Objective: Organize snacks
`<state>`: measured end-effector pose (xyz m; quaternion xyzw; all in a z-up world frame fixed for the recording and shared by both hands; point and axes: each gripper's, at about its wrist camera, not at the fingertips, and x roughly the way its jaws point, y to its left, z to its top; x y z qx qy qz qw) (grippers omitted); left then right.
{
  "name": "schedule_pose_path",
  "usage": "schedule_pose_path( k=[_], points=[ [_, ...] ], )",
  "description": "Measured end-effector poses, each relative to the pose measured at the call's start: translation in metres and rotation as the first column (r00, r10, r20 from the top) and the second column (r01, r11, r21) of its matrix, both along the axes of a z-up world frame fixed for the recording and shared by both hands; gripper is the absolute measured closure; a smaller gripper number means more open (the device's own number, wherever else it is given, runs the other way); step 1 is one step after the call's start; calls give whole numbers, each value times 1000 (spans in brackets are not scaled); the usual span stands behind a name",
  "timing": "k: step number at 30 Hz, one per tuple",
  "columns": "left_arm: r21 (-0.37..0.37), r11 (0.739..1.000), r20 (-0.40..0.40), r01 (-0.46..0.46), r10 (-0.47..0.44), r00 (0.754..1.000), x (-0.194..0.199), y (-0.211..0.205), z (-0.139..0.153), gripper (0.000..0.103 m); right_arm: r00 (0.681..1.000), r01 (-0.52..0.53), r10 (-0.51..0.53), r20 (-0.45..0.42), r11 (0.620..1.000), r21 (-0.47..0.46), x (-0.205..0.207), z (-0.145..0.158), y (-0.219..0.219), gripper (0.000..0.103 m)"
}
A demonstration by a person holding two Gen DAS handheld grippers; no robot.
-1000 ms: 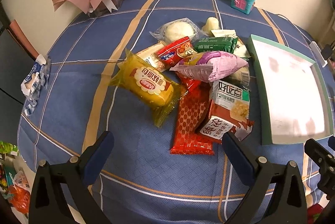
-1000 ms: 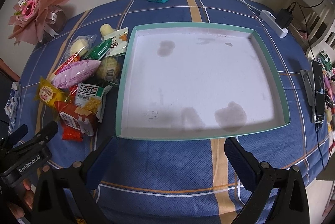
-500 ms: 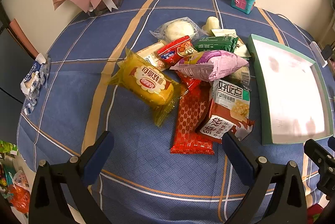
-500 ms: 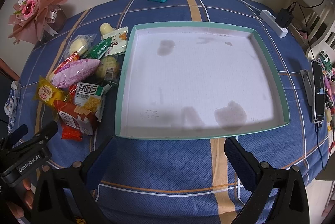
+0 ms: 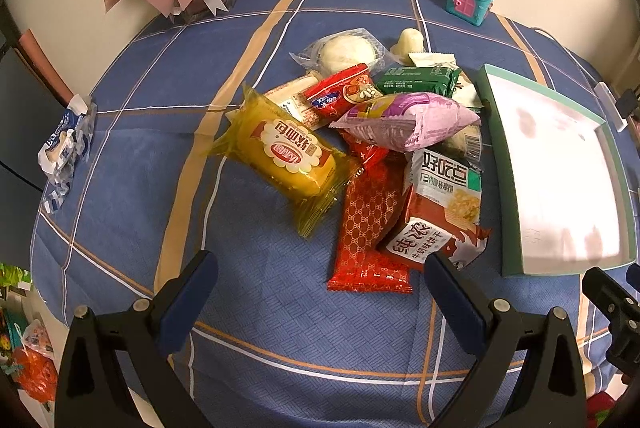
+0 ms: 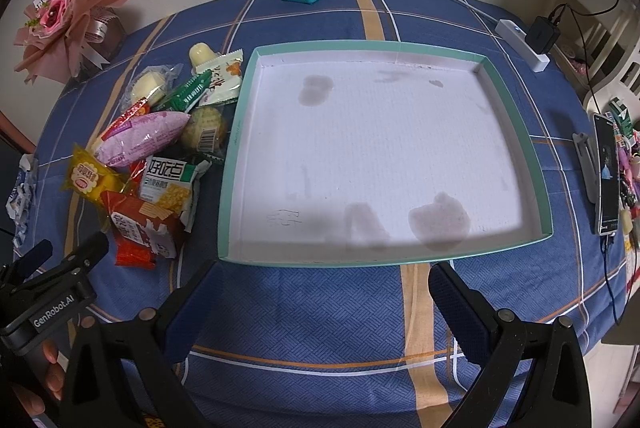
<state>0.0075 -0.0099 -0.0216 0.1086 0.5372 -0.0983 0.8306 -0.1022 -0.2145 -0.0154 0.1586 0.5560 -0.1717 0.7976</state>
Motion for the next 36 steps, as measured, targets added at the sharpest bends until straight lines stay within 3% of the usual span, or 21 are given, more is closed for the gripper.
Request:
schedule_pose_path(
  k=[20, 25, 36],
  points=[
    [-18, 1000, -24, -6, 6, 1000, 2, 2, -4, 0, 1000, -5, 5, -6, 1000, -2, 2, -2, 0, 0],
    [-42, 998, -21, -39, 38, 999, 7, 13, -1, 0, 998, -51, 50, 33, 998, 25, 12, 3, 10, 0],
    [-90, 984, -102, -155, 146, 984, 30, 49, -12, 0, 981, -186, 183, 70, 982, 42, 47, 3, 54, 0]
  ],
)
